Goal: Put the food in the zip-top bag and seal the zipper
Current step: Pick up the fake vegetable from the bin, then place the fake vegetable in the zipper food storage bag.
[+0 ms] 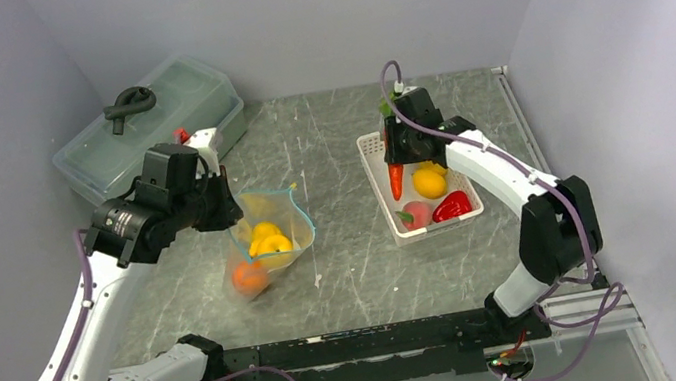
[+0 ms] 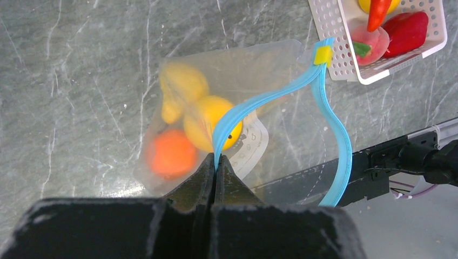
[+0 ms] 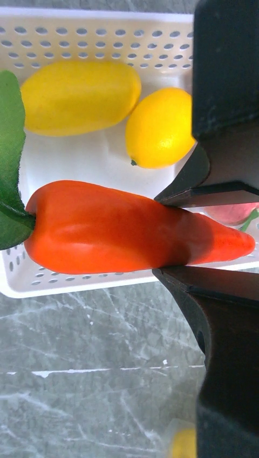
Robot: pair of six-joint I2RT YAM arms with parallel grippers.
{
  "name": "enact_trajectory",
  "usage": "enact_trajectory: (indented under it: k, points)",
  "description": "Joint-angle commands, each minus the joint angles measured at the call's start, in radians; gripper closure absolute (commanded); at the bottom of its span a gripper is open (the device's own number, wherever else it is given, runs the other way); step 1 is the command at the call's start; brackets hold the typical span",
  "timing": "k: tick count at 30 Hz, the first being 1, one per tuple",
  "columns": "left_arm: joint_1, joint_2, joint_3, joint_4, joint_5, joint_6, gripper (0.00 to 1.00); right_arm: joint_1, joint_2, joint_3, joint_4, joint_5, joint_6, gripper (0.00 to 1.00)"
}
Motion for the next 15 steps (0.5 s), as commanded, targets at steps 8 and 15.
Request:
enact_trajectory:
  k: [8, 15]
  points:
    - [0.003, -0.015, 0.006, 0.045, 0.008, -0.008, 1.00, 0.002, -0.107, 0.078, -0.066, -0.123, -0.013, 0.85]
    - [0.002, -0.001, -0.003, 0.057, 0.011, -0.004, 1.00, 0.002, -0.209, 0.103, -0.089, -0.360, -0.010, 0.85]
